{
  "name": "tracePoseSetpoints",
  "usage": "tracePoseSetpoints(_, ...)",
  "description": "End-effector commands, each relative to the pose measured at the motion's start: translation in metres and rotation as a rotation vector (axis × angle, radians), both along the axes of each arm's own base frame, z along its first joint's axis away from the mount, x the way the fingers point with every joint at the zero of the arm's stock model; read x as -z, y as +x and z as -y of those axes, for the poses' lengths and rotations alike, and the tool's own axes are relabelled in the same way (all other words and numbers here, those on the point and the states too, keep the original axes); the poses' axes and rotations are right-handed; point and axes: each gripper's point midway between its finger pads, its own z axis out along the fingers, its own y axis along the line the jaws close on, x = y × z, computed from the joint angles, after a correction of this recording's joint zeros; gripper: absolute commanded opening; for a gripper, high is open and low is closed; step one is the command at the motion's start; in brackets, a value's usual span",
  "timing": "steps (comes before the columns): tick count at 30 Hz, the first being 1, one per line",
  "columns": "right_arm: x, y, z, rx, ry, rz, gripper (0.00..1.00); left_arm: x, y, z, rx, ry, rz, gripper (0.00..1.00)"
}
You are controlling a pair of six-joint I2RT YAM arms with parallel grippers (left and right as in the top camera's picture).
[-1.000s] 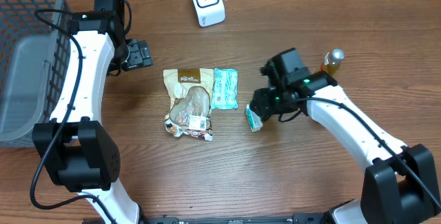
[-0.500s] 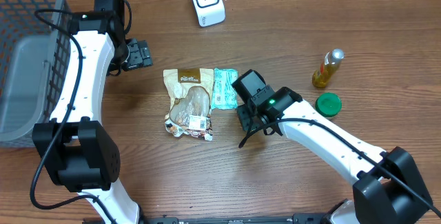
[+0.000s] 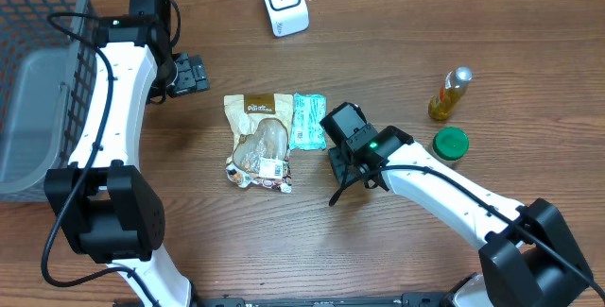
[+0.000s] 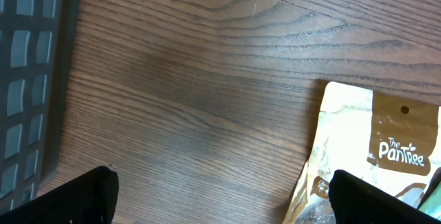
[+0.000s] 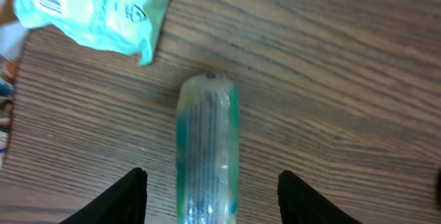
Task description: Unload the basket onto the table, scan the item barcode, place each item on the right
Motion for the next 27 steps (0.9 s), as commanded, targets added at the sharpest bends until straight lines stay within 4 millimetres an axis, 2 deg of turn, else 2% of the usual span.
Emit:
tracePoseSetpoints(1,0.005,0.001,0.004,0.015,-0.012,0.005,0.57,-0.011,0.003,0.001,0.007,0.014,0.031,1.0)
tracePoseSetpoints(10,0.008,0.001,0.004,0.015,-0.015,0.001,0.56,-0.011,0.003,0.001,0.007,0.014,0.031,0.99)
tracePoseSetpoints(18,0.027,0.0,0.008,0.019,-0.061,-0.033,0.56,-0.011,0.003,0.001,0.007,0.014,0.031,1.0)
tracePoseSetpoints(27,0.013,0.019,0.022,0.06,-0.123,0.044,0.56,-0.011,0.003,0.001,0.008,0.014,0.031,1.0)
